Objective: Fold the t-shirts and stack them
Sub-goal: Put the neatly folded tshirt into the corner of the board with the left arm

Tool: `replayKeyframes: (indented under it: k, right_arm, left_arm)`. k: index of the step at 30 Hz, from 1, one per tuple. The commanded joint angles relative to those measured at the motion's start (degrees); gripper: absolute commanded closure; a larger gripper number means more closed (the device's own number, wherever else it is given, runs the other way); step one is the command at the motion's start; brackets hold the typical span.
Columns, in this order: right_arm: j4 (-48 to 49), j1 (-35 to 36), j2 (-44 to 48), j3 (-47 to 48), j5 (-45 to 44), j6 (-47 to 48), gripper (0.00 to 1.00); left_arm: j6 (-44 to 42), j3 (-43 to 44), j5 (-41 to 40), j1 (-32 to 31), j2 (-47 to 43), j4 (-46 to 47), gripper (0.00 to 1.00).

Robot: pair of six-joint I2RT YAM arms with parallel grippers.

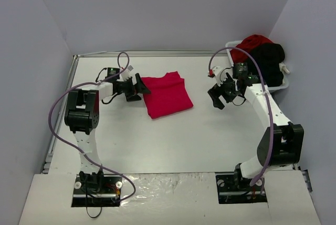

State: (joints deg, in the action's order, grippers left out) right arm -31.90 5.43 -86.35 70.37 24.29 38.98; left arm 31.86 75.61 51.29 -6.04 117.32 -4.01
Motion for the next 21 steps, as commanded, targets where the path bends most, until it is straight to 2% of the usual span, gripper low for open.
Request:
replayKeyframes:
  k: [1, 10, 12, 14, 17, 21]
  right_arm:
    - [-1.41, -1.91, 0.74, 0.91, 4.62, -0.13, 0.15]
    - [-1.32, -3.85, -1.45, 1.17, 5.06, 0.22, 0.15]
    - [-1.32, -3.85, -1.63, 1.26, 5.06, 0.13, 0.16]
    - [-1.24, -3.94, -1.81, 1.09, 5.50, 0.22, 0.15]
    - [-1.15, -3.85, -1.90, 0.56, 5.94, 0.57, 0.16]
    - [-1.06, -3.85, -2.86, 0.12, 6.64, 0.66, 0.15]
  left_arm:
    - [2.95, 2.25, -0.05, -1.16, 2.91, -0.73, 0.06]
    - [0.75, 2.70, -1.62, -4.76, 4.41, -2.84, 0.06]
    - [0.14, 3.05, -2.15, -5.12, 4.85, -3.54, 0.01]
    - [-0.30, 3.75, -2.68, -5.29, 5.11, -3.99, 0.12]
    - [-1.44, 4.36, -3.29, -5.21, 5.38, -5.74, 0.40]
    - [-2.85, 4.54, -4.27, -4.86, 5.47, -7.23, 0.66]
